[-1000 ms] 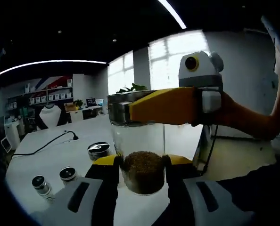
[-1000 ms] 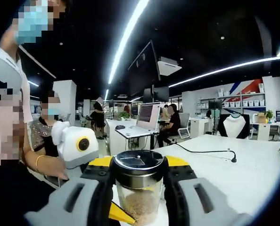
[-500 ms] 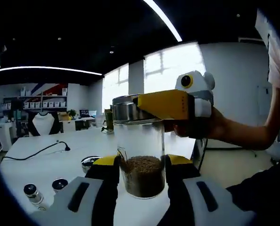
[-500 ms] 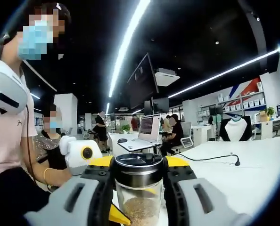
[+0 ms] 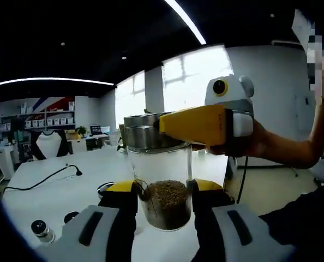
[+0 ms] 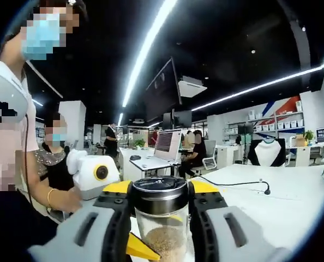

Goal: Rotate the seasoning bottle until the label or dispensing opening points toward the visible target arrow and the bottle remains upright within the marked orientation range

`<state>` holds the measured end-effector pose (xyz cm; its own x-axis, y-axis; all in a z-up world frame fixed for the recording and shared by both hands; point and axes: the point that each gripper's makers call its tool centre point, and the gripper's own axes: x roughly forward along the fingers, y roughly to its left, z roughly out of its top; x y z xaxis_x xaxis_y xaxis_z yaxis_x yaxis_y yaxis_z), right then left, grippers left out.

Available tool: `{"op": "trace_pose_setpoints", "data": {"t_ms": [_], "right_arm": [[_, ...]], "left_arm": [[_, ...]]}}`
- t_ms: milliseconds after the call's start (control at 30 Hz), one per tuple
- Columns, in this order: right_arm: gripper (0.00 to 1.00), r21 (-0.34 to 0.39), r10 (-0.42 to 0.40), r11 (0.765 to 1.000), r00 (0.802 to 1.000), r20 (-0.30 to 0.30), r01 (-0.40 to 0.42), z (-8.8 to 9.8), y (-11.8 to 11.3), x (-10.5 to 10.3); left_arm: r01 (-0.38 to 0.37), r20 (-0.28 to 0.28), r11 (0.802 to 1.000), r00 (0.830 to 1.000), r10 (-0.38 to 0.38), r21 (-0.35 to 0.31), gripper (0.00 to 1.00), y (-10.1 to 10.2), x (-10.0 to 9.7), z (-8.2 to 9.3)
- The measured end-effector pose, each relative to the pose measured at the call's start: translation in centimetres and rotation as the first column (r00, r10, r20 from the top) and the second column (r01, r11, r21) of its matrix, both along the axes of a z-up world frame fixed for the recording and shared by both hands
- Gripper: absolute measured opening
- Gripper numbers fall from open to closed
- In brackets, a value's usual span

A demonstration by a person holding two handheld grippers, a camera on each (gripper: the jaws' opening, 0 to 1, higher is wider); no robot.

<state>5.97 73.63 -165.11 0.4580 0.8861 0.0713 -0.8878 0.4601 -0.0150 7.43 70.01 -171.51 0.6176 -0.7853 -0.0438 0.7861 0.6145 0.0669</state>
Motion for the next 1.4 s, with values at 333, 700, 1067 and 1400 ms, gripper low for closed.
{"op": "trace_pose_setpoints", "data": {"t_ms": [333, 700, 1067, 1400], "right_arm": [[0.36, -0.052, -0.156, 0.987, 0.988, -0.024, 0.154, -1.1, 1.0, 1.1], [0.36, -0.088, -0.189, 0.978, 0.981, 0.035, 0.191, -1.3, 1.2, 1.4], [0.36, -0.035, -0.044, 0.998, 0.999, -0.022, 0.044, -0.2, -0.1, 0.7], [0.36, -0.003, 0.051, 0.999, 0.998, -0.031, -0.051, 0.4, -0.1, -0.4]], "left_arm": [[-0.235, -0.013, 0.969, 0.971, 0.237, 0.072, 0.41, 1.6, 1.5, -0.9], [-0.293, 0.007, 0.950, 0.956, 0.294, 0.108, 0.42, 2.5, 1.5, -1.0], [-0.058, 0.017, 0.998, 0.998, 0.057, 0.024, 0.42, 1.3, 0.0, 0.4], [0.132, -0.035, 0.989, 0.990, -0.134, -0.068, 0.48, 0.5, -0.9, 0.9]]}}
